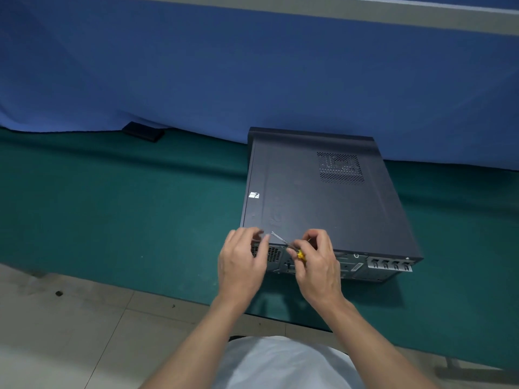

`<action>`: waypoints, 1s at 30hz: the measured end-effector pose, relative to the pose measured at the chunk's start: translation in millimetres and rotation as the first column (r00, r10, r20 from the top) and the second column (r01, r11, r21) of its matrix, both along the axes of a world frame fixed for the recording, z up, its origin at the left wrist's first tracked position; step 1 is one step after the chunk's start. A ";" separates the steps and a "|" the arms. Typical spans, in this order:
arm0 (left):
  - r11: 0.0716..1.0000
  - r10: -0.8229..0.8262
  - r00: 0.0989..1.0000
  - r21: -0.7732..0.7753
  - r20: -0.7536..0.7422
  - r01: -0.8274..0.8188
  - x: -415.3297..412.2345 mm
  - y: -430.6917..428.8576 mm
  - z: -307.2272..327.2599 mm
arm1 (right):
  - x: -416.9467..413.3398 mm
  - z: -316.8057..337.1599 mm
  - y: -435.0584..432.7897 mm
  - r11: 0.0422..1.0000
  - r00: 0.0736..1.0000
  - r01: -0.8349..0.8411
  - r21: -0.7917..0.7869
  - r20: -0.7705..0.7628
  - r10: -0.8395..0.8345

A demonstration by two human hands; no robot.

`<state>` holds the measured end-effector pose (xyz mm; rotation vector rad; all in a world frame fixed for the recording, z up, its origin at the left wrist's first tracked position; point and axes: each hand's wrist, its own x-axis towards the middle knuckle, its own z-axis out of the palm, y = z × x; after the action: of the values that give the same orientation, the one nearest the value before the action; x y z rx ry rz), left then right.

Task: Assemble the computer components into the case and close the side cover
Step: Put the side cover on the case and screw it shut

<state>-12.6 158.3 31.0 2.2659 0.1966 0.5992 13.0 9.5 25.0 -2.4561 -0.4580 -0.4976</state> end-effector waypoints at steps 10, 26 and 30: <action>0.340 -0.330 0.831 -0.877 -0.448 -0.338 4.5 -32.4 -4.8 | -0.3 -2.8 -2.1 0.999 1.000 0.000 -0.037 0.029 0.001; 0.055 -0.291 0.818 -0.862 -0.496 -0.503 16.0 -40.8 21.4 | -12.9 3.8 12.4 0.928 0.880 0.367 0.069 -0.348 -0.323; 0.069 -0.292 0.806 -0.851 -0.516 -0.520 18.6 -42.3 26.5 | -28.1 16.5 13.1 0.916 0.873 0.349 0.197 -0.423 -0.242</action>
<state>6.0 116.1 57.5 0.8454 0.8576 -0.2753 -15.1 22.6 41.5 -2.2853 0.1533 -0.1602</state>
